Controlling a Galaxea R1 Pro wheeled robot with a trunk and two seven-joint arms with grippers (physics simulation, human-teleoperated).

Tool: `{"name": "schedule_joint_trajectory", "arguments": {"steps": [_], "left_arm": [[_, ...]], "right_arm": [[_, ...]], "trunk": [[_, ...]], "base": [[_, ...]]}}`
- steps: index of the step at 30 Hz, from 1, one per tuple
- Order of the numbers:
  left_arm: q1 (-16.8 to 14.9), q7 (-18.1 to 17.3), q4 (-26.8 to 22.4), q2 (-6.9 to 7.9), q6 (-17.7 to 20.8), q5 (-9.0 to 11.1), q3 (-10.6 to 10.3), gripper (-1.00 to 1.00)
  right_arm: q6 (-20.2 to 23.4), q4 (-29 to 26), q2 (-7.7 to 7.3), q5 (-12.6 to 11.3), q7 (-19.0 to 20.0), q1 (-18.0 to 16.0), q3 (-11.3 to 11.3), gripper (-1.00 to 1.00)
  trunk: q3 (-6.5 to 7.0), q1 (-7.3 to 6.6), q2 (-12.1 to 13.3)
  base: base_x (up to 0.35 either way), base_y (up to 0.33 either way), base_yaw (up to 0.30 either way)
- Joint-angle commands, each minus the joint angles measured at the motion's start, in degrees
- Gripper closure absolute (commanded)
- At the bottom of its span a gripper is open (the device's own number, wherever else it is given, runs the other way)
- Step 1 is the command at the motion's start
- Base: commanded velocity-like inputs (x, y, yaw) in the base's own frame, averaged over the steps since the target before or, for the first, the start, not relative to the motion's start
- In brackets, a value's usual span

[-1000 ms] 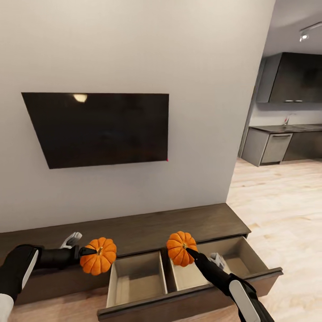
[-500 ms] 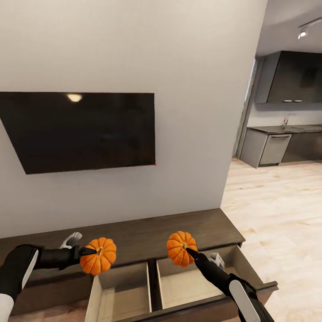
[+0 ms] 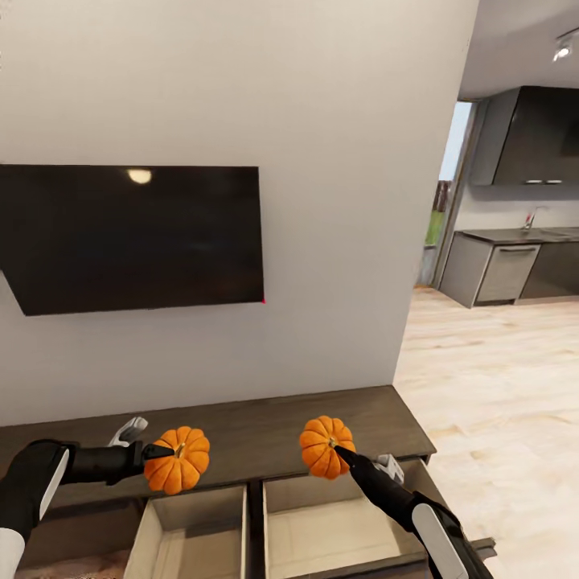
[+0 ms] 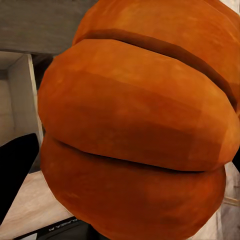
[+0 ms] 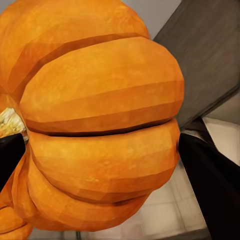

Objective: Place each of the two pumpkins and all three candles from the living room inside a cabinet in the living room (use any cabinet), then make sure every cabinet is closed, and position the cauldron so it is next to a table in the living room.

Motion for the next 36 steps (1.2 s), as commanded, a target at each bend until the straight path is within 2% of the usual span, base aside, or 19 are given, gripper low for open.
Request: {"name": "schedule_joint_trajectory", "arguments": {"steps": [1, 15, 36], "left_arm": [[0.0, 0.07, 0.0, 0.0, -0.02, 0.01, 0.0, 1.0], [0.0, 0.07, 0.0, 0.0, -0.07, 0.01, 0.0, 1.0], [0.0, 0.07, 0.0, 0.0, -0.08, 0.1, 0.0, 1.0]], "right_arm": [[0.05, 0.0, 0.0, -0.39, 0.01, -0.01, 0.0, 1.0], [0.02, 0.02, -0.05, -0.4, 0.03, -0.01, 0.0, 1.0], [0.05, -0.02, 0.0, -0.41, 0.03, -0.01, 0.0, 1.0]], "trunk": [[0.0, 0.0, 0.0], [0.0, 0.0, 0.0], [0.14, 0.0, 0.0]], "base": [[0.155, -0.315, 0.25], [0.089, -0.325, 0.275], [-0.02, -0.319, 0.004]]}}
